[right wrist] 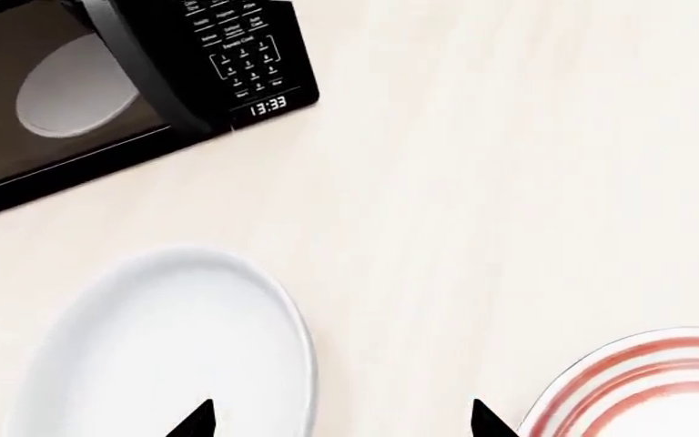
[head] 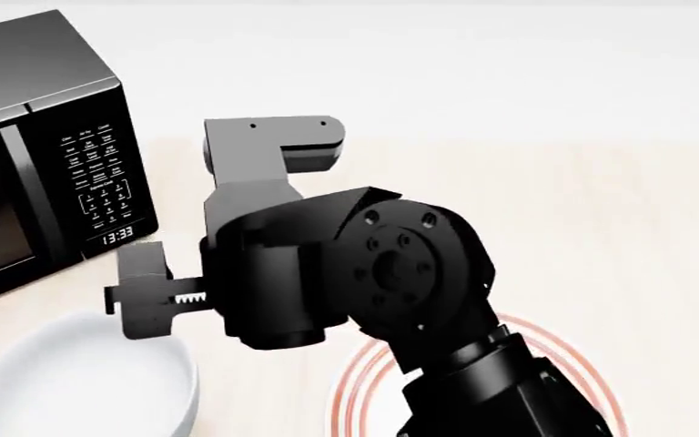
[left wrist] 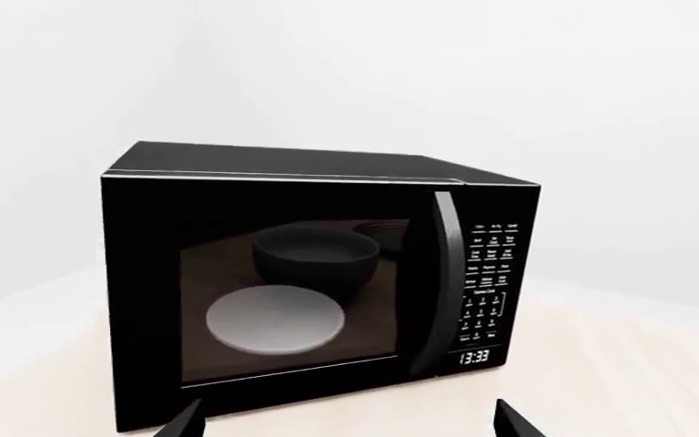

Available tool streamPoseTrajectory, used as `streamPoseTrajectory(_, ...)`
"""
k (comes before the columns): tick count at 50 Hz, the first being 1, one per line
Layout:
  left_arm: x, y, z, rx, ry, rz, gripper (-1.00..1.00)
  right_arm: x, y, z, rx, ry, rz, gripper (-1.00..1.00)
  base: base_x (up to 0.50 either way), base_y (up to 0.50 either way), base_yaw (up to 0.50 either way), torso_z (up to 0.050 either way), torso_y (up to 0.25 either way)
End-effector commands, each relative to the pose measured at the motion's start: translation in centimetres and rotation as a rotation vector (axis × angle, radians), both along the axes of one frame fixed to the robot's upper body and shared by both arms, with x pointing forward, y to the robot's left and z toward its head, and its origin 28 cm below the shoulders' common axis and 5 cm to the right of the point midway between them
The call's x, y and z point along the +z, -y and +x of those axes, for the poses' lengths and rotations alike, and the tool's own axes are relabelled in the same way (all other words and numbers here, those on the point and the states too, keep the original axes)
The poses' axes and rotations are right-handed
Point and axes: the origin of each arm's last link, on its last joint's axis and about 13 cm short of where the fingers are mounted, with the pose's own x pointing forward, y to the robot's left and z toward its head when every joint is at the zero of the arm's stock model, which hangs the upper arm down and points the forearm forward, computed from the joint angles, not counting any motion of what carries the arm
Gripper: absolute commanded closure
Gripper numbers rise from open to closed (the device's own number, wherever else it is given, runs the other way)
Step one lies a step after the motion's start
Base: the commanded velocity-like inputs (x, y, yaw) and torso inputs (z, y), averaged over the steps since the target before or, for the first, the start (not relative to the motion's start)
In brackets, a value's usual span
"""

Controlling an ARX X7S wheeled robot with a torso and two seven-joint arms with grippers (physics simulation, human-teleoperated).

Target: Put the white bowl to the right of the plate.

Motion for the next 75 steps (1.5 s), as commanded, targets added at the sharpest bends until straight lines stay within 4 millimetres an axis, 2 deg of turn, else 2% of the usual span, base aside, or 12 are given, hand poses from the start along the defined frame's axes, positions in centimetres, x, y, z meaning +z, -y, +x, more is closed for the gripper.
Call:
streamPoseTrajectory(1,0.2,-0.2,-0.3,0.005,0.011,-0.007,-1.0,-1.5,-0.8,0.9,-0.005,-0.086,-0.005,-1.0,0.0,0.0,0.0,0.0,0.0)
streamPoseTrajectory(8,0.3,-0.2,-0.5,0.001,0.017,-0.009,-1.0,-2.6,-1.2,1.6,-0.018,-0.155,-0.012,-1.0,0.0,0.0,0.0,0.0,0.0)
streamPoseTrajectory(25,0.4,-0.2,-0.7,-0.004,0.029,-0.01,-1.0,-4.5,-2.3,1.4,0.03,-0.214,-0.012,-1.0,0.0,0.0,0.0,0.0,0.0)
streamPoseTrajectory(37,0.5,-0.1,-0.8,-0.012,0.034,-0.007,-1.0,-5.6,-2.8,2.1,-0.121,-0.308,0.16,-1.0,0.0,0.0,0.0,0.0,0.0)
streamPoseTrajectory(52,0.6,0.1,-1.0,-0.02,0.042,-0.006,-1.0,-6.4,-3.0,2.2,-0.191,-0.289,0.148,-1.0,0.0,0.0,0.0,0.0,0.0)
streamPoseTrajectory(75,0.8,0.1,-1.2,-0.025,0.052,-0.007,-1.0,-8.6,-3.2,1.0,-0.122,-0.302,0.088,-1.0,0.0,0.0,0.0,0.0,0.0)
